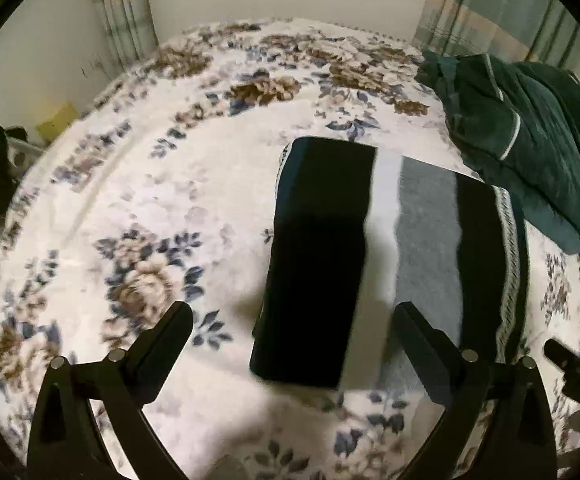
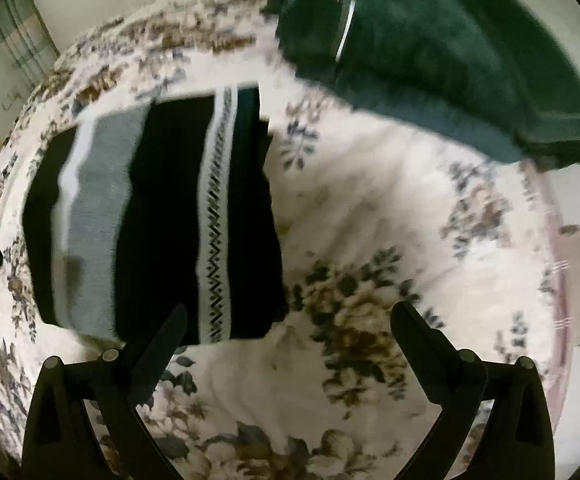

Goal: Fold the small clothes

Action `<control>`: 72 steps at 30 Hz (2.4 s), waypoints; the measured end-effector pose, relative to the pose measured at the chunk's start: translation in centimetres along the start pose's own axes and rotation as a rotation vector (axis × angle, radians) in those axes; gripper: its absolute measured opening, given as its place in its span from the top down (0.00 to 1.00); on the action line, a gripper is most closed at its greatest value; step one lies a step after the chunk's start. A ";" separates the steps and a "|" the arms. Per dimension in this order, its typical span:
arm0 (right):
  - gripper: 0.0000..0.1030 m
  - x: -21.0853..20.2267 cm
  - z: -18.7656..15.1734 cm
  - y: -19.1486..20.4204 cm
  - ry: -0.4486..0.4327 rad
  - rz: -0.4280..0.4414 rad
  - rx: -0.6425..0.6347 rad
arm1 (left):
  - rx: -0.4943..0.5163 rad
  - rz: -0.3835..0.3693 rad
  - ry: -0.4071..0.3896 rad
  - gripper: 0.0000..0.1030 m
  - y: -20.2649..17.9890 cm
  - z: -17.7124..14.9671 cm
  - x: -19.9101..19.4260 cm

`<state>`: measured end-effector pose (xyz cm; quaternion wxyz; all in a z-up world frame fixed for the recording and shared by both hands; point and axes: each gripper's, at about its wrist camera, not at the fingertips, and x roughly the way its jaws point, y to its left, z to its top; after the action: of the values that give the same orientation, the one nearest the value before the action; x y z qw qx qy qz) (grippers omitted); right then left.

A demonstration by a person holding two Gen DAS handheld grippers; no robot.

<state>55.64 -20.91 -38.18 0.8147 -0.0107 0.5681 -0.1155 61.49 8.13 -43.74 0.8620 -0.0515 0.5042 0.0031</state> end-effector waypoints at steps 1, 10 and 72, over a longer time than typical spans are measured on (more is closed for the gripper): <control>0.00 -1.6 -0.3 -0.1 -0.023 -0.009 0.010 | 0.007 0.005 -0.010 0.01 -0.3 -0.3 -1.0; 0.00 -16.4 -3.8 -0.5 -0.136 -0.032 0.011 | 0.023 0.006 -0.099 0.01 -1.8 -3.2 -13.9; 0.00 -61.0 -23.1 -7.9 -0.572 0.102 -0.061 | 0.057 0.020 -0.440 0.01 -2.9 -16.9 -51.1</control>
<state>12.85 -13.72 11.17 0.9459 -0.0389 0.3183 -0.0495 21.86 6.09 -7.25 0.9523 -0.0201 0.3044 0.0083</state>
